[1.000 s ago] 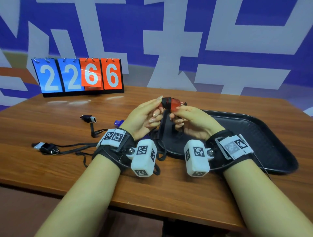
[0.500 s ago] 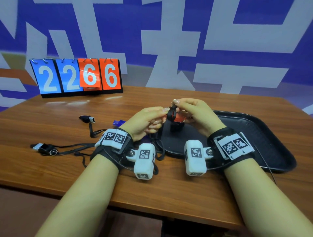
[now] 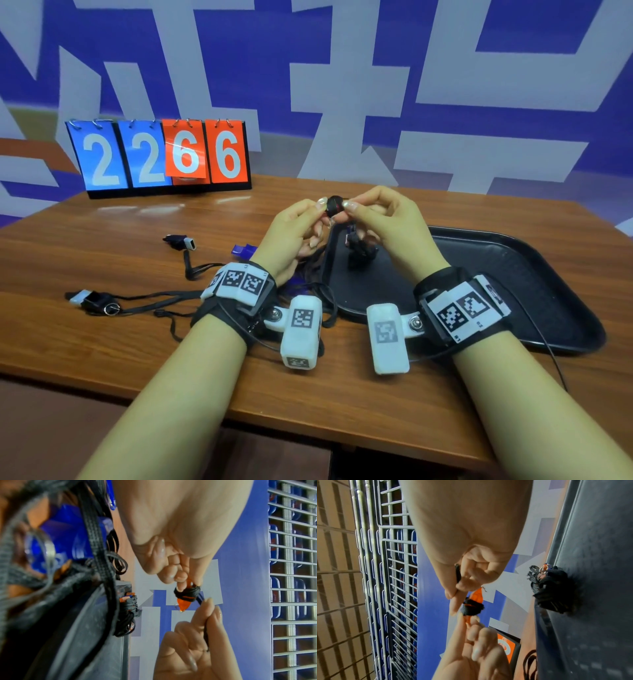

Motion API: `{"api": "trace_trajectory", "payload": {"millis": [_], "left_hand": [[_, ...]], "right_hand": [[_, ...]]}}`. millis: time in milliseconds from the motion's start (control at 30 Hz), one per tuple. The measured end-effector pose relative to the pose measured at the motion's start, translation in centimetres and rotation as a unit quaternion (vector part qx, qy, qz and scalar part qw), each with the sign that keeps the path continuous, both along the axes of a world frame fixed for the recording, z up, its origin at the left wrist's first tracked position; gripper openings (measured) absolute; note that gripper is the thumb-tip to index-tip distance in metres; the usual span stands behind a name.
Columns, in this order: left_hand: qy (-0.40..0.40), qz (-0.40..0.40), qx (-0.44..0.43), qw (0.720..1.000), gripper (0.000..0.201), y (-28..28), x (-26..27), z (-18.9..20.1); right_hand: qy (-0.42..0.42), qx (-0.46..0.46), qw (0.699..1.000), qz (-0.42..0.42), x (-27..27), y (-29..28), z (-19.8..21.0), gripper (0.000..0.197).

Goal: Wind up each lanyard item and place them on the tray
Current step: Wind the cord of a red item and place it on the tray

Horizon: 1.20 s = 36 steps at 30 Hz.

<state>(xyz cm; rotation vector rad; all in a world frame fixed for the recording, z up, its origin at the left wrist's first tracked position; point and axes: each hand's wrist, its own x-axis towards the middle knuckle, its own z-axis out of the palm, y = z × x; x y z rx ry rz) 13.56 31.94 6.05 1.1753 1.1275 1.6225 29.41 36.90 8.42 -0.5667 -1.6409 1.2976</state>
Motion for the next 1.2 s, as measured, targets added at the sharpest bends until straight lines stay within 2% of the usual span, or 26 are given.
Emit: {"api": "trace_trajectory", "payload": {"millis": [167,300,433,500,667,800,1000,1200], "left_hand": [[-0.056,-0.018,0.025,0.998,0.021,-0.2,0.3,0.2],[-0.100,-0.056,0.039,0.993,0.021,-0.6,0.8,0.6],[-0.145,-0.101,0.035,0.984,0.026,-0.9,0.8,0.9],[-0.162,-0.124,0.014,0.979,0.027,-1.0,0.7,1.0],[-0.095,-0.093,-0.062,0.989,0.028,-1.0,0.6,0.7],[-0.088,-0.121,-0.091,0.985,0.034,-1.4,0.5,1.1],[-0.056,-0.119,-0.085,0.988,0.024,-1.9,-0.1,1.4],[-0.067,-0.136,-0.060,0.987,0.024,-2.1,0.0,1.7]], "right_hand": [[0.021,-0.076,0.996,0.038,-0.1,0.1,-0.2,0.004],[0.041,-0.172,0.979,0.100,0.1,0.3,-0.1,0.003],[0.042,-0.185,0.972,0.142,0.1,0.3,0.0,0.029],[0.039,-0.166,0.974,0.148,0.2,0.4,-0.1,0.033],[0.024,-0.167,0.977,0.132,0.6,0.8,-0.4,0.021],[-0.011,-0.158,0.977,0.143,0.7,0.6,-0.4,0.017],[-0.028,-0.154,0.980,0.126,0.9,0.7,-0.2,0.023],[0.029,-0.193,0.978,0.079,1.1,1.0,-0.1,0.008]]}}
